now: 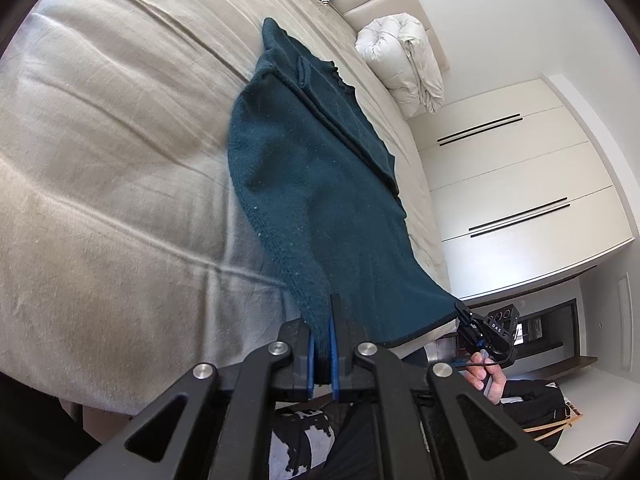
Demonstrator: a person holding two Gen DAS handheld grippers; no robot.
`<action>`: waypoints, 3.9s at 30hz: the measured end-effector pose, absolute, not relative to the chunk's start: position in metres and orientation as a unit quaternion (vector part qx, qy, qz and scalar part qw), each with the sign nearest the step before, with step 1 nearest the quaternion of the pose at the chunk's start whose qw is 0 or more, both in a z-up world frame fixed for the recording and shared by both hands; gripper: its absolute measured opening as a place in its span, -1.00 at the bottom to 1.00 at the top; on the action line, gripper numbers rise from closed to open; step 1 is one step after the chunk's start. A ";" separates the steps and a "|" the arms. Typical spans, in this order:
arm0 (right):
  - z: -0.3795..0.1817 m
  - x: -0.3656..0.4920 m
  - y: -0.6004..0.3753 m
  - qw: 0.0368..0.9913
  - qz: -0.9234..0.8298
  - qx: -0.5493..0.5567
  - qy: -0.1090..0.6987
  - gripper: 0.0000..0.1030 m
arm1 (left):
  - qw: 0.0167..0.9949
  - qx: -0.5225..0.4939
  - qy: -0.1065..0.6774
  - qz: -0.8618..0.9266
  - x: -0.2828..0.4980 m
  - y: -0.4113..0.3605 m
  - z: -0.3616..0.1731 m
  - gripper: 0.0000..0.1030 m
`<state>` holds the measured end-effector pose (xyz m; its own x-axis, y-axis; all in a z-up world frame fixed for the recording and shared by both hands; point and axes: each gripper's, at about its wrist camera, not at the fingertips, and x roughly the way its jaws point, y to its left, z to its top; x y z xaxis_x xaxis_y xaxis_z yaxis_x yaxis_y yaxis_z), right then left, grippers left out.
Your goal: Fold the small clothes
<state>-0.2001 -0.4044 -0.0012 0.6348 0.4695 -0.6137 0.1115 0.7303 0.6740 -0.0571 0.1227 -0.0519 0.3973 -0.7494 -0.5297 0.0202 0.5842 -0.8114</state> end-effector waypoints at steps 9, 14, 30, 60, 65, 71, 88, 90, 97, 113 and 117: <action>0.015 -0.193 -0.409 0.839 0.108 0.382 0.372 -0.89 | 0.740 -0.422 0.455 -0.258 -0.046 0.137 -0.042 -0.90; 0.025 -0.182 -0.415 0.844 0.103 0.392 0.352 -0.89 | 0.747 -0.428 0.437 -0.260 -0.036 0.142 -0.029 -0.90; 0.049 -0.118 -0.411 0.862 0.095 0.377 0.325 -0.89 | 0.740 -0.478 0.398 -0.254 0.031 0.160 -0.011 -0.89; 0.036 0.092 -0.410 0.891 0.025 0.308 0.334 -0.89 | 0.741 -0.496 0.399 -0.211 0.204 0.164 -0.019 -0.89; 0.020 0.139 -0.409 0.888 0.018 0.304 0.345 -0.89 | 0.741 -0.498 0.404 -0.199 0.238 0.165 -0.029 -0.89; 0.000 0.185 -0.409 0.883 0.005 0.301 0.359 -0.89 | 0.747 -0.485 0.415 -0.185 0.273 0.162 -0.043 -0.89; -0.055 0.242 -0.403 0.870 -0.005 0.290 0.400 -0.55 | 0.763 -0.465 0.424 -0.151 0.289 0.165 -0.073 0.06; -0.049 0.241 -0.404 0.875 -0.010 0.285 0.392 -0.29 | 0.764 -0.465 0.421 -0.149 0.280 0.168 -0.072 0.10; -0.031 0.223 -0.418 0.878 -0.026 0.299 0.372 0.12 | 0.777 -0.435 0.430 -0.147 0.236 0.162 -0.076 0.10; -0.045 0.115 -0.381 0.895 -0.034 0.165 0.413 0.08 | 0.835 -0.289 0.449 -0.131 0.190 0.115 -0.067 0.10; -0.051 0.107 -0.384 0.891 -0.035 0.154 0.426 -0.18 | 0.843 -0.267 0.449 -0.127 0.186 0.110 -0.068 0.09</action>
